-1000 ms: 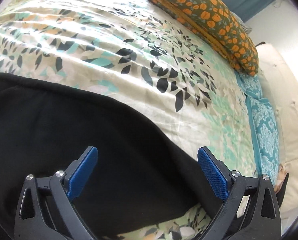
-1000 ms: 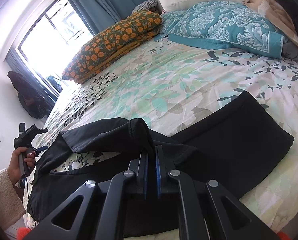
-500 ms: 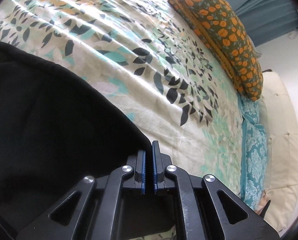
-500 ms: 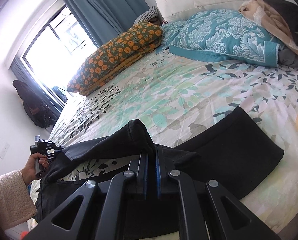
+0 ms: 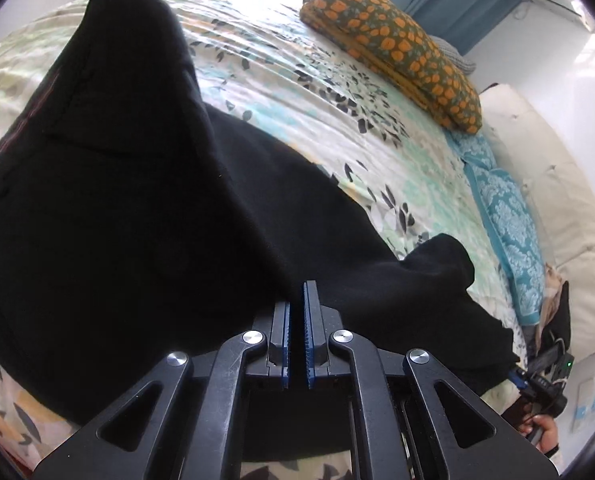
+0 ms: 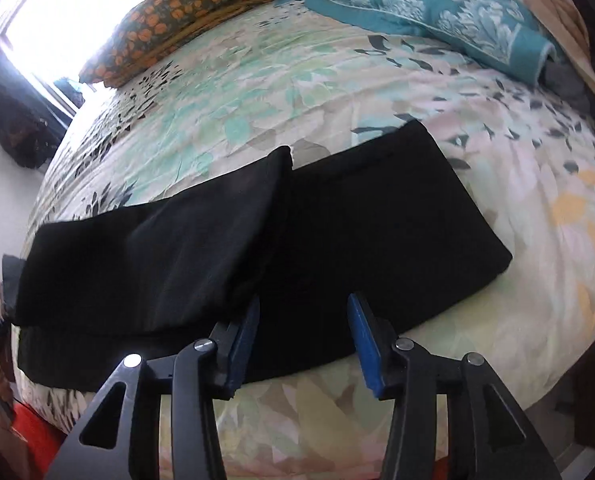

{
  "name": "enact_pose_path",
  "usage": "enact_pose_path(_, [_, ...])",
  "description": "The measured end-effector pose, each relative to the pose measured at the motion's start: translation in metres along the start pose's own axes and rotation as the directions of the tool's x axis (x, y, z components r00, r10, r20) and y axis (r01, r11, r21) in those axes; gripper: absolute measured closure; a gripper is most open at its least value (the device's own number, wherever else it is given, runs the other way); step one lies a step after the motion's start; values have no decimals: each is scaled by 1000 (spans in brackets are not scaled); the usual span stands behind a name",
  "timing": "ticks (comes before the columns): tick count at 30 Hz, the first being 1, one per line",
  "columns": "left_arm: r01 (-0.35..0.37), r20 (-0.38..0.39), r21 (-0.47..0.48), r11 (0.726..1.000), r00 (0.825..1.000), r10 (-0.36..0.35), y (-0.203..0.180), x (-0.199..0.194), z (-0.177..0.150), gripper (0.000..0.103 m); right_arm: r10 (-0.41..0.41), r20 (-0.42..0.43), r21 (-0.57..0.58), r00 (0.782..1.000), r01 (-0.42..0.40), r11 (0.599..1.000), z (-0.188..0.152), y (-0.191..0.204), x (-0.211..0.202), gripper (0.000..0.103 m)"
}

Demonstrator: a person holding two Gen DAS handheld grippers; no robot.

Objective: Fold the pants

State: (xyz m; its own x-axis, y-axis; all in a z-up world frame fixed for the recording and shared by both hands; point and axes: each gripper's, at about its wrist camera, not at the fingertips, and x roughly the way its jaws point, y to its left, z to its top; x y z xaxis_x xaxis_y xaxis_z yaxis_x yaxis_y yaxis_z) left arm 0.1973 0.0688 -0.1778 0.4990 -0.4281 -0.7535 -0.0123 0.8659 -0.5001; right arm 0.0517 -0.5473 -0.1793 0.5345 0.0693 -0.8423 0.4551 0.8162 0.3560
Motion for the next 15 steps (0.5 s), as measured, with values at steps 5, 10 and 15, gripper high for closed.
enact_pose_path(5, [17,43,40,999,999,-19,-5,-3,1,99,190,45,169,981,-195,966,-9,-11,-17,44])
enact_pose_path(10, [39,45,11,999,998,-39,-1,-4,2,99,199,52,281,979,-206,937,2,-10,4,44])
enact_pose_path(15, [35,35,13,999,999,-36,1,-3,-2,99,72,-53,270,996,-55,961,8,2,33,45])
